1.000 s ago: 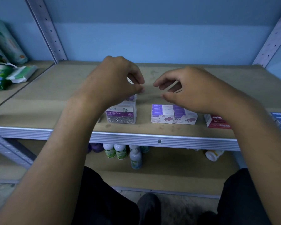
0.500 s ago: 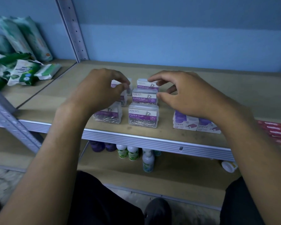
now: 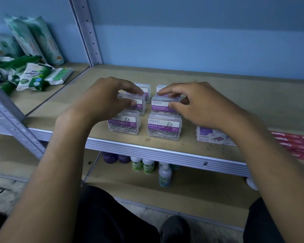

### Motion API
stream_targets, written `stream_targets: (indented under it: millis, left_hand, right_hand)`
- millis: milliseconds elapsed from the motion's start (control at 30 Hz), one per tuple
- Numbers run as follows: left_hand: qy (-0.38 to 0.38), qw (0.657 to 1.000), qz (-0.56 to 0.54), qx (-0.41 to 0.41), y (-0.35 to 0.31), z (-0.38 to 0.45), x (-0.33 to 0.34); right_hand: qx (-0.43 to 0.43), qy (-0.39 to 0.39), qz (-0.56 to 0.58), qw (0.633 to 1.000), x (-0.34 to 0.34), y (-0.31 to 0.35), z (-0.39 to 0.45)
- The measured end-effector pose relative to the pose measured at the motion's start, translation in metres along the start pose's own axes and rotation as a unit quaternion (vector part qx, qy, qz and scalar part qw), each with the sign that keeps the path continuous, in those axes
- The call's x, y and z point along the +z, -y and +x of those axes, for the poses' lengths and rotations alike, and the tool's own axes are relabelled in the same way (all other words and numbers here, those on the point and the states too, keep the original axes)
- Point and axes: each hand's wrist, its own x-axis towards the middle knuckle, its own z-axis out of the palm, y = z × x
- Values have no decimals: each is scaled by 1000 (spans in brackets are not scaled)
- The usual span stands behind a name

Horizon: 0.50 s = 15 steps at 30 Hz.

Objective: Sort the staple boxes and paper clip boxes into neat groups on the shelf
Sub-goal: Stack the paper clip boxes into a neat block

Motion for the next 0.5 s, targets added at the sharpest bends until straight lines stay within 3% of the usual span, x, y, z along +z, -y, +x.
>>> stream_targets:
  millis: [500]
  left_hand:
    - [7, 999, -40, 19, 4, -3, -6]
  right_hand:
    - [1, -23, 5, 1000, 1, 5, -2]
